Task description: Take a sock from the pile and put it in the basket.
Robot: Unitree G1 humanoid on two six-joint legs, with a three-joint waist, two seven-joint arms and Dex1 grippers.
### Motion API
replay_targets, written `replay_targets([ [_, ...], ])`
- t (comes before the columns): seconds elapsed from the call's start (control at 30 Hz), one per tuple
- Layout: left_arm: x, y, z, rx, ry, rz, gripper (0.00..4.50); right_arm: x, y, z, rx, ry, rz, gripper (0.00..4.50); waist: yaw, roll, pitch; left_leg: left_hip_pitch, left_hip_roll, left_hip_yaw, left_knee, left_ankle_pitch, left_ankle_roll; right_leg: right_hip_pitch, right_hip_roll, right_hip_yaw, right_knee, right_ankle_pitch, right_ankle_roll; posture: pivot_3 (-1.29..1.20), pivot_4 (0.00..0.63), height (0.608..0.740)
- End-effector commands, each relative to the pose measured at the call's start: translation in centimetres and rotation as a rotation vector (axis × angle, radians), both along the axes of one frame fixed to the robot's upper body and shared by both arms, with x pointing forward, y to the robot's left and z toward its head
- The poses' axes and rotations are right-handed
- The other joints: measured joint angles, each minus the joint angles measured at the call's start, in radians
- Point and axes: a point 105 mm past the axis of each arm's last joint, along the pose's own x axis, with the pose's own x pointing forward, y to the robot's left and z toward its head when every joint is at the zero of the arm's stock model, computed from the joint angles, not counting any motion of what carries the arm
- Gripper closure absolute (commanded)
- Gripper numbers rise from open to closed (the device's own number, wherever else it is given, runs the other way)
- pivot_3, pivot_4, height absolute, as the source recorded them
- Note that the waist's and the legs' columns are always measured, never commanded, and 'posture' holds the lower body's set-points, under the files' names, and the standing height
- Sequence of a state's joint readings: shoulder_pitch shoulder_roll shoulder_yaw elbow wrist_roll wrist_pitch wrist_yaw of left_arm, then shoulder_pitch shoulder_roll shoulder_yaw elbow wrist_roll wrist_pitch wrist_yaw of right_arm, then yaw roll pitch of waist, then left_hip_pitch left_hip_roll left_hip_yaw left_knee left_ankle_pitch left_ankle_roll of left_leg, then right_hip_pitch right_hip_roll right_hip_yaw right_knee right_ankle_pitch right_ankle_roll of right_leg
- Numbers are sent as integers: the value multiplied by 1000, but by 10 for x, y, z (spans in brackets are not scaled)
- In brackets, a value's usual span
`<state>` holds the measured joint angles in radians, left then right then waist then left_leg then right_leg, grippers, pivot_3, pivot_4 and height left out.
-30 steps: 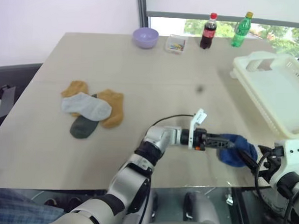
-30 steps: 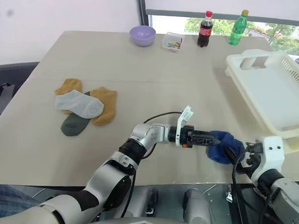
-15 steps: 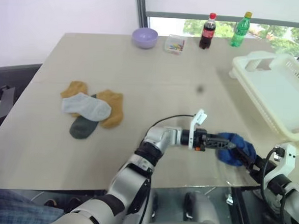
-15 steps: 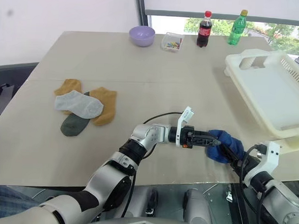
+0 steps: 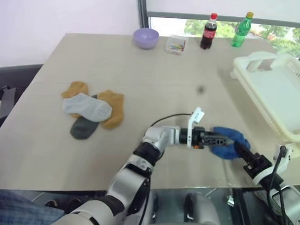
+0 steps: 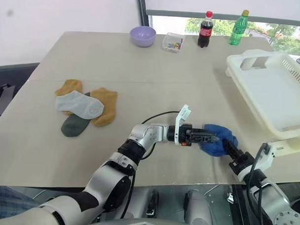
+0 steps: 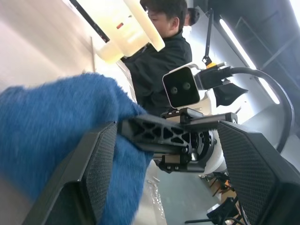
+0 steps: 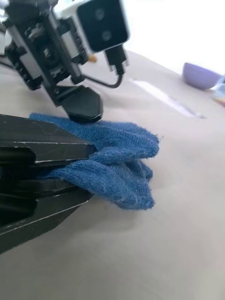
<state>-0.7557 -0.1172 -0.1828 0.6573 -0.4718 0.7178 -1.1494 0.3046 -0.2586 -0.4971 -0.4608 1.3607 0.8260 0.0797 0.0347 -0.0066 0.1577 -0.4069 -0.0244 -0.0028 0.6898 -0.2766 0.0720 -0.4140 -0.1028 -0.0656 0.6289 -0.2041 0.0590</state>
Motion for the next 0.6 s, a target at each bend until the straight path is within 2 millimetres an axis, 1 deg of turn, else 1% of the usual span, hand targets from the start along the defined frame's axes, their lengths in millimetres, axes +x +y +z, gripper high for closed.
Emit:
replay_targets([
  [0.03,6,8,9,-22,-87,34,833,2,2,12,18,-48,0,4450,-2,0,0,0,0,0,0,0,0,0,0,0,0,0,0,0,150,737],
  [0.13,14,21,11,3,-226,65,833,7,3,19,0,-68,3,4450,-13,0,0,0,0,0,0,0,0,0,0,0,1,0,0,0,150,737],
  [0.27,18,38,16,2,-415,95,833,17,-4,31,-92,-85,-26,4450,-20,0,0,2,0,2,0,0,0,0,0,2,2,0,0,0,150,737],
  [0.33,19,46,13,20,-529,107,833,25,0,44,-101,-121,-14,4450,-20,0,0,3,0,3,0,0,0,0,0,3,2,0,0,0,150,737],
  [0.43,21,53,4,62,-720,135,833,35,13,61,-99,-162,17,4450,-19,0,0,4,0,4,-1,0,0,0,0,4,2,0,0,0,150,737],
  [0.5,25,55,6,30,-774,181,833,42,16,69,-89,-177,6,4450,-17,0,0,4,1,4,-1,0,0,0,0,4,3,0,-1,0,150,737],
  [0.6,38,59,7,30,-905,296,833,50,27,86,-37,-208,13,4450,-16,0,0,4,0,4,-1,0,0,0,-1,4,2,0,0,0,150,737],
])
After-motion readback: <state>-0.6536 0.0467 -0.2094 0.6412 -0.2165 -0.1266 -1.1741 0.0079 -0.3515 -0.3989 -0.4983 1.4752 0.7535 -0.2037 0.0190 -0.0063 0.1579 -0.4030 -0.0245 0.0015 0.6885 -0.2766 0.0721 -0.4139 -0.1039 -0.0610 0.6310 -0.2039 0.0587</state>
